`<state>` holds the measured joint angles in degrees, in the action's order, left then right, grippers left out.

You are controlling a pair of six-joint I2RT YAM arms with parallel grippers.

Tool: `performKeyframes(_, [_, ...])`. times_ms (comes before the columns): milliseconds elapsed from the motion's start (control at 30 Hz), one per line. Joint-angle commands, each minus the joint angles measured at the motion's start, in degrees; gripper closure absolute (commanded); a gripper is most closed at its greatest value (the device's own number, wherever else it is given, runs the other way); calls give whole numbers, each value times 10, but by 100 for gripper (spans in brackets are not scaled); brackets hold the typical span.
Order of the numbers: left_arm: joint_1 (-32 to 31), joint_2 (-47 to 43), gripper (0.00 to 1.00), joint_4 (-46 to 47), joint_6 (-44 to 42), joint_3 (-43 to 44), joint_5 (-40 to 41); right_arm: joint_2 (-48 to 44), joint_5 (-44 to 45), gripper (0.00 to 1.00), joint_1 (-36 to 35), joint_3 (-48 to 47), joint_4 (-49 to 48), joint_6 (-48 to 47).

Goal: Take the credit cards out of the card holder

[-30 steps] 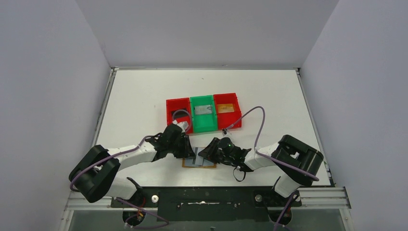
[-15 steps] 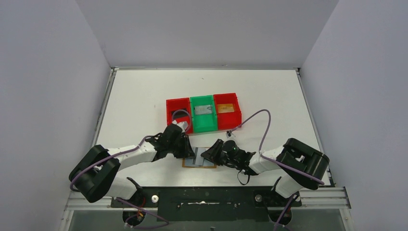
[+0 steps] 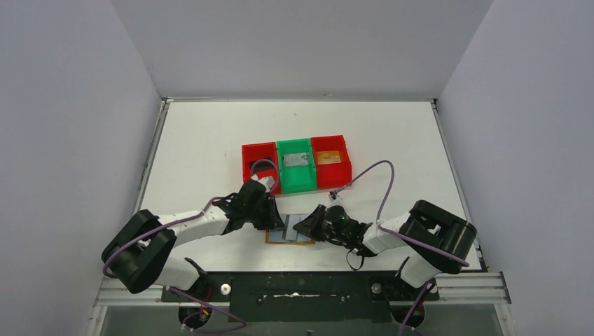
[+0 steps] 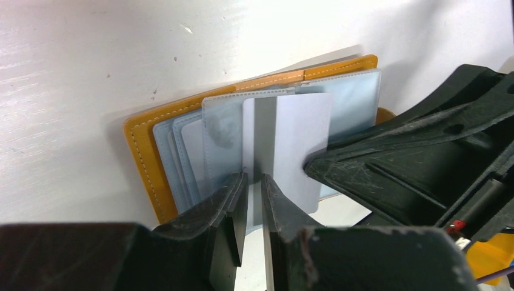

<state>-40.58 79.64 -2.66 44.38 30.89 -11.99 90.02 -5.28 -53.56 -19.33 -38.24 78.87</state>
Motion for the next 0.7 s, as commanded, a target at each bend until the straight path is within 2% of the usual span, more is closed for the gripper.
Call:
performKeyframes(0, [-2,5,84,-58,-13,-18,50,-60,40,92,4,20,32,-7])
performKeyframes(333, [-2,-9,83,-65,-12,-17,56,-197,62,95,13,10,185,-59])
performKeyframes(500, [-2,-61,69,-74,-17,1,53,-300,111,97,13,-42,296,-143])
performKeyframes(667, [-1,-140,45,-100,-28,36,78,-385,173,98,14,-81,365,-223])
